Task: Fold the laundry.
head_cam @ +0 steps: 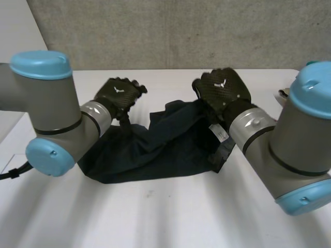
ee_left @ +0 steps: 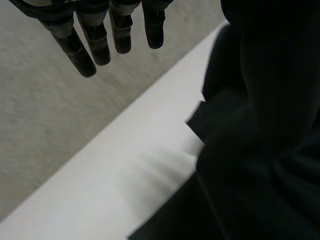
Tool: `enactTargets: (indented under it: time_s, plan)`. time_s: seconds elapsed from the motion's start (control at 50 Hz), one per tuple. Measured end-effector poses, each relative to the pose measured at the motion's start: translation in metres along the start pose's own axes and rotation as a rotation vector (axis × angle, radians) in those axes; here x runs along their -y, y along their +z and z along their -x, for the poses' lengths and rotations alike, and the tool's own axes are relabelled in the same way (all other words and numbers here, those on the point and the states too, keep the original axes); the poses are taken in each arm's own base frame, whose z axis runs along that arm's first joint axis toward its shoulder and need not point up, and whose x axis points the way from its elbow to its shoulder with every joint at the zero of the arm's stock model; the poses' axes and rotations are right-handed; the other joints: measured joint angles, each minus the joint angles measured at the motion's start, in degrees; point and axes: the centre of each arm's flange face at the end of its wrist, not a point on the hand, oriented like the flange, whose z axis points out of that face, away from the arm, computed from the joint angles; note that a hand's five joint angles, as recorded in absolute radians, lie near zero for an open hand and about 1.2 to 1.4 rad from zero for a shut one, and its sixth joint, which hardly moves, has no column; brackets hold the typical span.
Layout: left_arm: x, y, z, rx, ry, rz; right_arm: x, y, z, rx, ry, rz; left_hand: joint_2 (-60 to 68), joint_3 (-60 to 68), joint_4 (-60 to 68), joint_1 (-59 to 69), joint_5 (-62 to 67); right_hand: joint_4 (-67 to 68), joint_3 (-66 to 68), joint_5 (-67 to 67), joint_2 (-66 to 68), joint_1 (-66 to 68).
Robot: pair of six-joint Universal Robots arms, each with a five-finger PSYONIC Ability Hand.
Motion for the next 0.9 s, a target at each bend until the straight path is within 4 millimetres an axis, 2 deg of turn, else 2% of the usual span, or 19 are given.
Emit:
enactTargets:
  time_s: [0.08, 0.14, 0.16, 0.18, 0.22, 0.24, 0.38, 0.52, 0.66, 0.7, 0.78, 0.86, 0.9]
  plan:
    - [-0.012, 0.008, -0.009, -0.044, 0.0, 0.045, 0.019, -0.006, -0.002, 0.017, 0.019, -0.056, 1.65, 1.27, 1.48, 1.73, 0.98, 0.0, 0.27, 0.0, 0.0, 0.0]
    - [-0.02, 0.01, -0.017, -0.081, -0.003, 0.086, 0.031, -0.009, -0.005, 0.021, 0.028, -0.092, 16.89, 16.26, 16.97, 19.76, 15.95, 0.0, 0.31, 0.0, 0.0, 0.0]
    - [-0.021, 0.01, -0.019, -0.087, -0.004, 0.094, 0.032, -0.009, -0.005, 0.021, 0.029, -0.096, 16.89, 16.26, 16.97, 19.76, 15.95, 0.0, 0.31, 0.0, 0.0, 0.0]
    - [-0.022, 0.009, -0.021, -0.096, -0.006, 0.104, 0.037, -0.01, -0.007, 0.019, 0.031, -0.107, 35.68, 34.94, 35.7, 40.36, 34.18, 0.0, 0.31, 0.0, 0.0, 0.0]
    - [-0.017, 0.005, -0.021, -0.097, -0.016, 0.105, 0.042, -0.01, -0.01, 0.014, 0.032, -0.116, 52.8, 51.84, 52.81, 54.26, 51.12, 0.01, 0.31, 0.0, 0.0, 0.0]
    - [-0.013, 0.002, -0.02, -0.091, -0.021, 0.098, 0.044, -0.009, -0.011, 0.012, 0.032, -0.116, 55.51, 54.26, 55.45, 54.69, 53.34, 0.01, 0.31, 0.0, 0.0, 0.0]
    - [0.034, -0.031, -0.001, -0.002, -0.089, -0.027, 0.049, -0.004, -0.026, -0.017, 0.022, -0.085, 56.59, 55.41, 56.55, 54.69, 53.61, 0.04, 0.31, 0.0, 0.0, 0.0]
    - [0.101, -0.097, 0.011, 0.037, -0.173, -0.234, 0.07, -0.001, -0.057, -0.089, 0.037, -0.073, 56.7, 55.57, 56.73, 54.69, 53.6, 0.05, 0.31, 0.0, 0.0, 0.0]
    - [0.143, -0.15, 0.012, -0.001, -0.209, -0.383, 0.099, -0.004, -0.082, -0.152, 0.106, -0.124, 56.71, 55.57, 56.74, 54.69, 53.6, 0.05, 0.31, 0.0, 0.0, 0.0]
    - [0.15, -0.158, 0.012, -0.015, -0.216, -0.404, 0.105, -0.004, -0.087, -0.162, 0.122, -0.138, 56.71, 55.57, 56.75, 54.69, 53.6, 0.05, 0.31, 0.0, 0.0, 0.0]
    - [0.154, -0.158, 0.01, -0.04, -0.23, -0.398, 0.108, 0.003, -0.09, -0.168, 0.145, -0.145, 56.88, 55.78, 56.76, 54.69, 53.6, 0.05, 0.31, 0.0, 0.0, 0.0]
    - [0.144, -0.136, 0.007, -0.051, -0.239, -0.338, 0.096, 0.018, -0.089, -0.168, 0.151, -0.114, 56.88, 55.77, 56.77, 54.69, 53.6, 0.05, 0.31, 0.0, 0.0, 0.0]
    - [0.132, -0.115, 0.005, -0.053, -0.244, -0.286, 0.083, 0.03, -0.086, -0.167, 0.15, -0.084, 56.6, 55.7, 56.61, 54.68, 53.6, 0.05, 0.31, 0.0, 0.0, 0.0]
